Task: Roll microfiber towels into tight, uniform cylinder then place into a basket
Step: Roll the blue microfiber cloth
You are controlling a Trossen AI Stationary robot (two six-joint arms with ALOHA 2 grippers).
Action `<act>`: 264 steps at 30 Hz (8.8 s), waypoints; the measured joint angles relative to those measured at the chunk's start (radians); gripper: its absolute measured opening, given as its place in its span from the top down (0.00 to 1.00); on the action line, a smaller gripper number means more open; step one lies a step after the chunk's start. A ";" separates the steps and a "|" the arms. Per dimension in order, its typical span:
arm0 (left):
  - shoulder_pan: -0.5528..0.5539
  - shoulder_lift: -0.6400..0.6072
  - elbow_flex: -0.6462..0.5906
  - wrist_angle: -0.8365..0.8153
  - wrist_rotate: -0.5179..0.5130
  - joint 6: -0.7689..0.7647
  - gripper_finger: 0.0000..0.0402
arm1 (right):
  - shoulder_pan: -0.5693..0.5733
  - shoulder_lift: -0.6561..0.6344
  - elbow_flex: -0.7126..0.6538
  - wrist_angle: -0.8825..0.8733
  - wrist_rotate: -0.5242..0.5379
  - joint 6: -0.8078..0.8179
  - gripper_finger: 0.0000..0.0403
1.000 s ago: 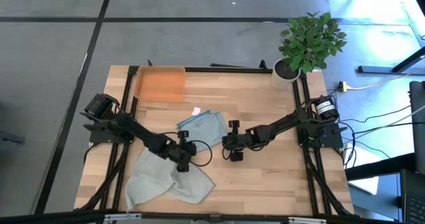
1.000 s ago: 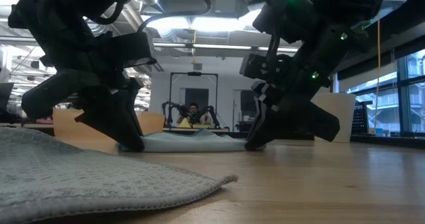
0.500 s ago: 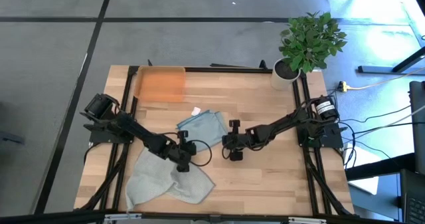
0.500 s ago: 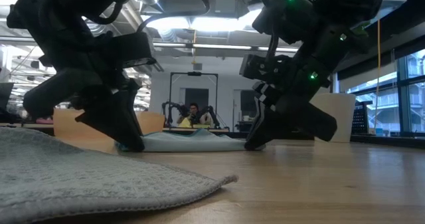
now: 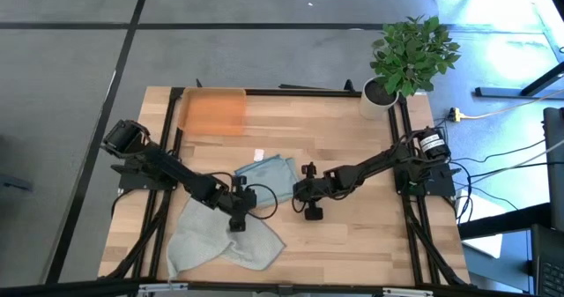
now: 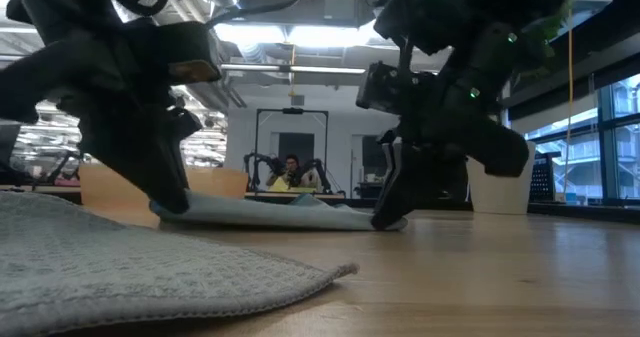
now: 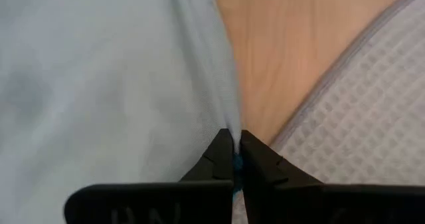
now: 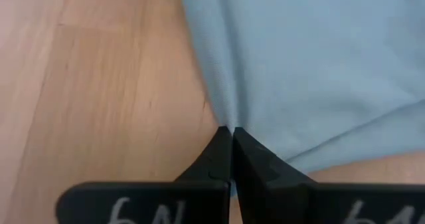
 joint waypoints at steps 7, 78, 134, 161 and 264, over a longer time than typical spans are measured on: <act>0.000 -0.032 0.021 -0.090 0.017 -0.028 1.00 | -0.002 0.001 0.113 -0.123 -0.047 0.000 0.99; 0.167 -0.034 0.106 -0.274 0.493 -0.081 1.00 | -0.154 0.047 0.187 -0.183 -0.366 0.258 0.99; 0.276 -0.029 0.219 -0.549 0.141 -0.170 1.00 | -0.183 0.093 0.188 -0.175 -0.316 0.231 0.99; 0.414 0.021 0.091 -0.340 0.202 -0.125 1.00 | -0.182 0.093 0.186 -0.175 -0.307 0.227 0.97; 0.198 -0.004 0.059 -0.280 -0.126 0.407 0.80 | -0.176 0.092 0.076 0.122 -0.185 0.022 0.81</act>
